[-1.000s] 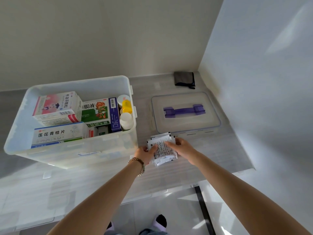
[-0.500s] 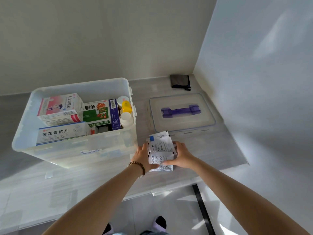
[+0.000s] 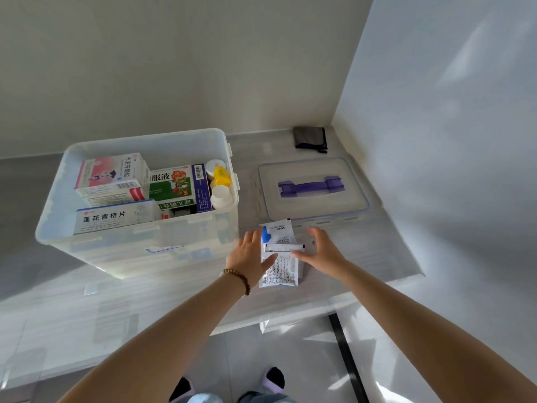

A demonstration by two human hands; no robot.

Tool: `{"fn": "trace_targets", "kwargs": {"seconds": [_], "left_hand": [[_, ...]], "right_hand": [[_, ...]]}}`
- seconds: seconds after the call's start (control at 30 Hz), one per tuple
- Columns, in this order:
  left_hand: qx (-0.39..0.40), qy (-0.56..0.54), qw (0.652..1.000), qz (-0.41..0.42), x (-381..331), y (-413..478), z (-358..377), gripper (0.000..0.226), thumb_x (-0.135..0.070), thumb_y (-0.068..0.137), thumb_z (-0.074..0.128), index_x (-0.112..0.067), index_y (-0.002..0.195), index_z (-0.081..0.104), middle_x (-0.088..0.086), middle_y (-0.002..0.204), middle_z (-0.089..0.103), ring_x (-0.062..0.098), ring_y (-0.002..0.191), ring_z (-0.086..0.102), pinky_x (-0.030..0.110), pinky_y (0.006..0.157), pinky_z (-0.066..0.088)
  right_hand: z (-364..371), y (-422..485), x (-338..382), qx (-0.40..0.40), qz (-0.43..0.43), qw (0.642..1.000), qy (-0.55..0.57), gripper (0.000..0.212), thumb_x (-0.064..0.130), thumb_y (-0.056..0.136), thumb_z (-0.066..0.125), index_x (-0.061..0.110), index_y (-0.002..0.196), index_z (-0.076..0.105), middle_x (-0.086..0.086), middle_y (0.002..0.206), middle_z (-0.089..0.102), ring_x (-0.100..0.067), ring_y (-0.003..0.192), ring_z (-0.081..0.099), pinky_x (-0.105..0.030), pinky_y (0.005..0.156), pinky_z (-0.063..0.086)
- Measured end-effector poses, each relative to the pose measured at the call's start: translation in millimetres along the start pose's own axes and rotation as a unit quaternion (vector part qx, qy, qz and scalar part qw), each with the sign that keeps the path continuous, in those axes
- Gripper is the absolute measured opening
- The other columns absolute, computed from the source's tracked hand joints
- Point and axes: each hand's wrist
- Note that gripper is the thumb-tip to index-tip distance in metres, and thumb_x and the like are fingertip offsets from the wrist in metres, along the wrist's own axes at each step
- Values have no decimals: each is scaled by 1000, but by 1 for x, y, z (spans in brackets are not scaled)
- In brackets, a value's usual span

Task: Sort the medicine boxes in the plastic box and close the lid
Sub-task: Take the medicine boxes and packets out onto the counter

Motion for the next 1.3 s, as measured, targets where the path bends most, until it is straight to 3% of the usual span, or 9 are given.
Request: {"fn": "trace_targets", "kwargs": {"seconds": [0.2,0.33,0.5,0.77,0.93,1.1,1.2,1.3], "left_hand": [[-90,28,986,141,-40,14,-62,63,-48,91,40,-18,142,19,-1,144,34,18,130,34,34,101,38],[-156,63,972,164,-37,23,-119,59,-49,90,37,-19,140,24,-2,142,36,16,131,31,33,109,26],[-166,108,973,122,5,24,-180,62,-52,90,33,-20,142,22,1,149,28,20,138,23,35,114,16],[-141,133,981,-28,129,-5,-239,65,-52,90,33,-19,144,16,1,153,18,22,142,14,41,117,12],[-140,156,975,-77,194,-20,-254,62,-52,91,28,-20,144,20,1,153,20,21,142,12,44,117,6],[-115,131,980,-99,231,-22,-248,56,-56,91,23,-33,142,23,-2,155,9,22,143,4,49,116,2],[-109,94,985,-96,237,-19,-244,47,-55,91,24,-41,134,36,-4,156,1,24,143,0,51,115,0],[-103,88,986,-94,239,-16,-243,44,-53,92,24,-43,131,40,-3,156,-3,25,143,-1,52,115,1]], "right_hand": [[-65,-2,42,-66,-63,995,-27,73,44,84,63,17,144,29,-4,149,33,-19,134,36,-28,105,29],[-103,-5,91,-82,-121,983,-113,71,46,86,58,19,145,27,-1,151,30,-20,136,33,-35,109,31],[-115,-1,168,-97,-219,949,-206,71,46,89,53,19,148,22,3,157,17,-14,144,15,-31,116,14],[-38,28,272,-38,-286,927,-240,70,48,91,48,16,147,23,-1,157,17,-17,144,15,-36,117,16],[21,52,303,26,-257,931,-256,72,58,90,40,19,148,20,2,157,15,-17,144,14,-39,117,16],[63,71,325,70,-213,944,-240,76,62,88,39,17,147,23,-1,157,17,-19,143,18,-40,115,21],[82,79,336,92,-176,958,-207,76,63,87,39,15,145,28,-3,154,26,-20,140,26,-38,113,25],[97,85,342,127,-91,982,-103,73,64,87,39,13,139,40,-8,144,44,-24,128,44,-41,110,34]]}}
Point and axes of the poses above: each hand's wrist, its own y-axis towards the middle knuckle, its own z-axis out of the palm, x = y × z
